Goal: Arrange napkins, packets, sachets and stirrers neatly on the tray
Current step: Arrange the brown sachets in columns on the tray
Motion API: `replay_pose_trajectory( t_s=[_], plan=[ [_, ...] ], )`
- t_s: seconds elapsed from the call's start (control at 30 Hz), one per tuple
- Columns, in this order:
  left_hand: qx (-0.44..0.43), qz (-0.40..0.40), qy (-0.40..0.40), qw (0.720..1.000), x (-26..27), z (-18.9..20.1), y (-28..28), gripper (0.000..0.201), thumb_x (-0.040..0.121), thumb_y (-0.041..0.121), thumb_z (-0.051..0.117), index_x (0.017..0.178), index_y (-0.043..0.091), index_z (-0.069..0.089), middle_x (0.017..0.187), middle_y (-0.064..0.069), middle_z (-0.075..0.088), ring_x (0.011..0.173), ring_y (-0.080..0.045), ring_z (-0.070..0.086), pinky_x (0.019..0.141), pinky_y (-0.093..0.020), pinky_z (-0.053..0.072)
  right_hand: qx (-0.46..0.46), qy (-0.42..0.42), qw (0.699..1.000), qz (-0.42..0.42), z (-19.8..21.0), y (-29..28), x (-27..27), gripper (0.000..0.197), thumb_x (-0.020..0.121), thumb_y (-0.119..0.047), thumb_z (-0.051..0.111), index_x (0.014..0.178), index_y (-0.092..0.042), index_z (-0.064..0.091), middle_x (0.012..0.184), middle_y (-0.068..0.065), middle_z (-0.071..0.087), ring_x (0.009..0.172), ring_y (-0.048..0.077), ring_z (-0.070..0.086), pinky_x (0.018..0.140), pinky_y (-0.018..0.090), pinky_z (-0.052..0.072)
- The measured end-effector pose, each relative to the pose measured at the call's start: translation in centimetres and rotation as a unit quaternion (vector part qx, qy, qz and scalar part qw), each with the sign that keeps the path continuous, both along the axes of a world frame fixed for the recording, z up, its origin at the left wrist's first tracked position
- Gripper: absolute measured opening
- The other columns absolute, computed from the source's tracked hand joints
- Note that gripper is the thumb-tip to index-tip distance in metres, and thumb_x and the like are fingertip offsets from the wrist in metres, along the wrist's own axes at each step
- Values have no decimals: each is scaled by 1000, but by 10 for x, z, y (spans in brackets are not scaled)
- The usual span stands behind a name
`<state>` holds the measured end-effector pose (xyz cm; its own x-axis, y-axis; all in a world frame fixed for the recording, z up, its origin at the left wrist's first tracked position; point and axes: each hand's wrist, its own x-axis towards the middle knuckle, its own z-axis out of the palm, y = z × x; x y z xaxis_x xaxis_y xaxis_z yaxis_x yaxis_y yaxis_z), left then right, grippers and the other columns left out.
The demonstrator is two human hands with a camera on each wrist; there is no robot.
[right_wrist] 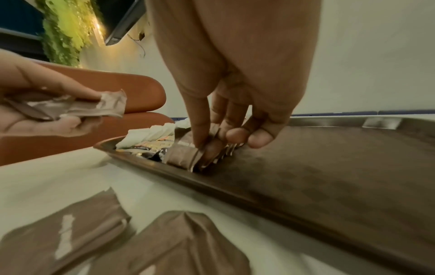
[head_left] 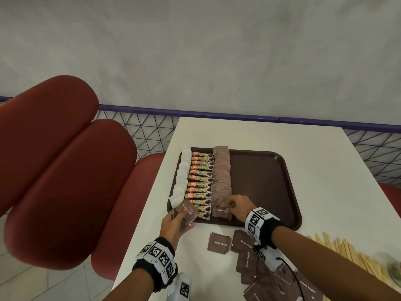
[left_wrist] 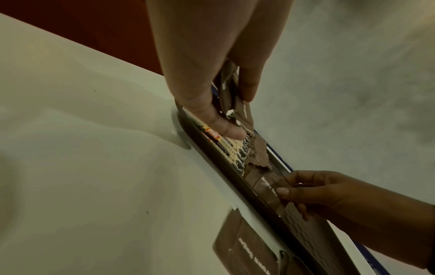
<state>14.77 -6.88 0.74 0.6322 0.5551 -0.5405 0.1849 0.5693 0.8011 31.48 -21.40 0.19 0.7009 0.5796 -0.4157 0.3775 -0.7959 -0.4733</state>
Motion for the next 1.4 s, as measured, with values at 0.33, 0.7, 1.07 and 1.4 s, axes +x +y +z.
replay_pose_trajectory(
  t_s=[0.33, 0.7, 1.07, 1.4],
  plan=[
    [18, -16, 20, 1000, 4, -5, 4, 30, 88, 5, 60, 118, 5, 59, 112, -17, 65, 91, -24, 65, 67, -29, 57, -90, -101, 990, 32, 0, 13, -4, 45, 88, -31, 55, 130, -16, 48, 122, 16, 53, 115, 31, 50, 99, 35, 41],
    [11, -21, 2, 1000, 10, -2, 2, 28, 89, -1, 55, 117, 3, 58, 99, -11, 67, 91, -25, 64, 77, -34, 56, -22, -182, 982, 34, 2, 5, -8, 52, 87, -44, 56, 126, -14, 41, 125, 5, 49, 118, 23, 42, 98, 33, 37],
    [11, -53, -7, 999, 16, 7, -15, 28, 88, 2, 59, 116, 2, 60, 108, -21, 67, 94, -28, 67, 69, -28, 59, 239, 95, 965, 50, 20, 19, -32, 31, 84, -23, 66, 111, -11, 57, 98, 2, 60, 89, 13, 54, 76, 21, 46],
    [-12, -13, -6, 1000, 10, 3, -7, 26, 95, 2, 46, 120, -4, 50, 107, -15, 65, 93, -26, 65, 74, -37, 57, 177, -21, 981, -74, 17, 4, -4, 4, 86, -14, 61, 84, -17, 60, 100, 12, 61, 92, 23, 56, 79, 27, 47]
  ],
)
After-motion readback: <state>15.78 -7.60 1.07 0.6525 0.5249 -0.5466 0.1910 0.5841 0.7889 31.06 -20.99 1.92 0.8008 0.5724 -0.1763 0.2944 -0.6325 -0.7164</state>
